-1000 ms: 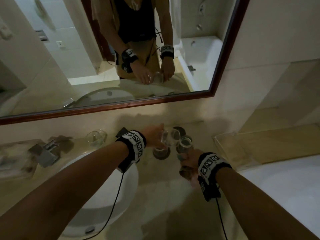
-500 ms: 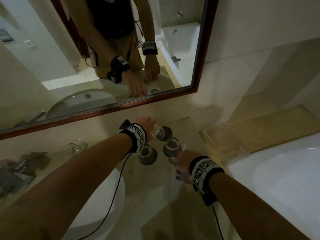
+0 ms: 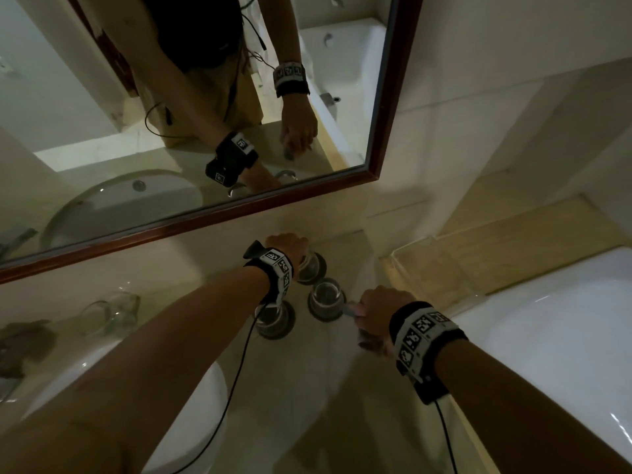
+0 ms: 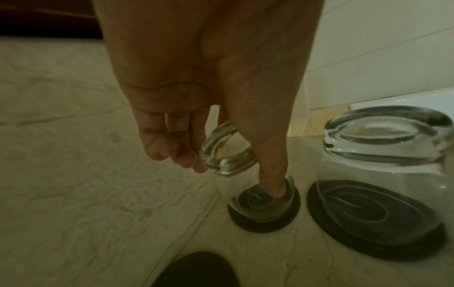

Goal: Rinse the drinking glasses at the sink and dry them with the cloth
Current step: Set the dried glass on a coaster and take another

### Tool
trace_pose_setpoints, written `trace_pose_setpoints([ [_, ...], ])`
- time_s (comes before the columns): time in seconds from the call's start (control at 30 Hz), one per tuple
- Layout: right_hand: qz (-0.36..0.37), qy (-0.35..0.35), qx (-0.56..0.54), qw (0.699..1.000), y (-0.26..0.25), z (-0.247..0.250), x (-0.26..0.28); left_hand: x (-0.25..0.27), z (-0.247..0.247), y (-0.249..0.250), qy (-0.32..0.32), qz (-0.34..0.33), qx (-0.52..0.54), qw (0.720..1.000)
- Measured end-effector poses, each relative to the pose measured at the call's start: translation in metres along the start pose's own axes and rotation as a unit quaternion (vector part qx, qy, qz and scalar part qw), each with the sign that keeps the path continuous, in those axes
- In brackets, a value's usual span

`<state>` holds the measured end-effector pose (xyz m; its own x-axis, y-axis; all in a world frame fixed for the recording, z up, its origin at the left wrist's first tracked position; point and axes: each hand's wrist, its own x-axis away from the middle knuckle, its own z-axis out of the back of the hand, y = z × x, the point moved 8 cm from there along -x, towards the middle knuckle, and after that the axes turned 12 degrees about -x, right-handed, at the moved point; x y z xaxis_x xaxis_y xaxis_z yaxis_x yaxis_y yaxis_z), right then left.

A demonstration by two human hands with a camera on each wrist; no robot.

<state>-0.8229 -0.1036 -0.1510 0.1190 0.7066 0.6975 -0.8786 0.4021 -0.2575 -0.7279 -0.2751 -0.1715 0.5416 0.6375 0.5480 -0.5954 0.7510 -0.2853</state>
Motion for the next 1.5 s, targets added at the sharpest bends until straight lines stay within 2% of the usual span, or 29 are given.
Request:
trace_pose_setpoints([
  [0.07,-0.021,0.002,-0.005,1.000,0.009,0.002,-0.006,-0.005,-0.002,0.003,-0.008,0.003,-0.014,1.000],
  [0.3,-0.032,0.002,0.007,0.999,0.020,0.009,-0.015,-0.025,-0.001,0.007,0.016,0.009,-0.014,1.000],
  [0.4,-0.034,0.004,0.006,0.999,0.021,0.010,-0.019,-0.028,-0.004,0.010,0.007,0.002,-0.017,1.000],
  [0.6,-0.031,0.017,-0.009,0.999,0.022,0.009,-0.023,-0.071,-0.047,0.011,-0.032,-0.001,0.023,0.999],
  [0.77,-0.024,0.010,0.014,1.000,0.016,0.004,-0.022,-0.034,-0.023,0.019,-0.046,0.006,0.035,0.998],
  [0.97,-0.013,0.012,0.018,1.000,0.006,-0.002,-0.016,-0.028,-0.032,0.014,-0.043,0.009,0.077,0.996],
  [1.13,0.002,0.022,0.006,1.000,-0.003,-0.004,-0.013,-0.025,-0.033,0.012,-0.017,-0.003,0.139,0.990],
  [1.27,0.007,0.021,0.010,1.000,-0.008,-0.007,-0.014,-0.019,-0.022,0.011,0.024,-0.005,0.148,0.989],
  [1.5,0.006,0.020,0.016,1.000,-0.014,-0.012,-0.010,-0.013,-0.026,0.011,0.038,0.005,0.180,0.983],
])
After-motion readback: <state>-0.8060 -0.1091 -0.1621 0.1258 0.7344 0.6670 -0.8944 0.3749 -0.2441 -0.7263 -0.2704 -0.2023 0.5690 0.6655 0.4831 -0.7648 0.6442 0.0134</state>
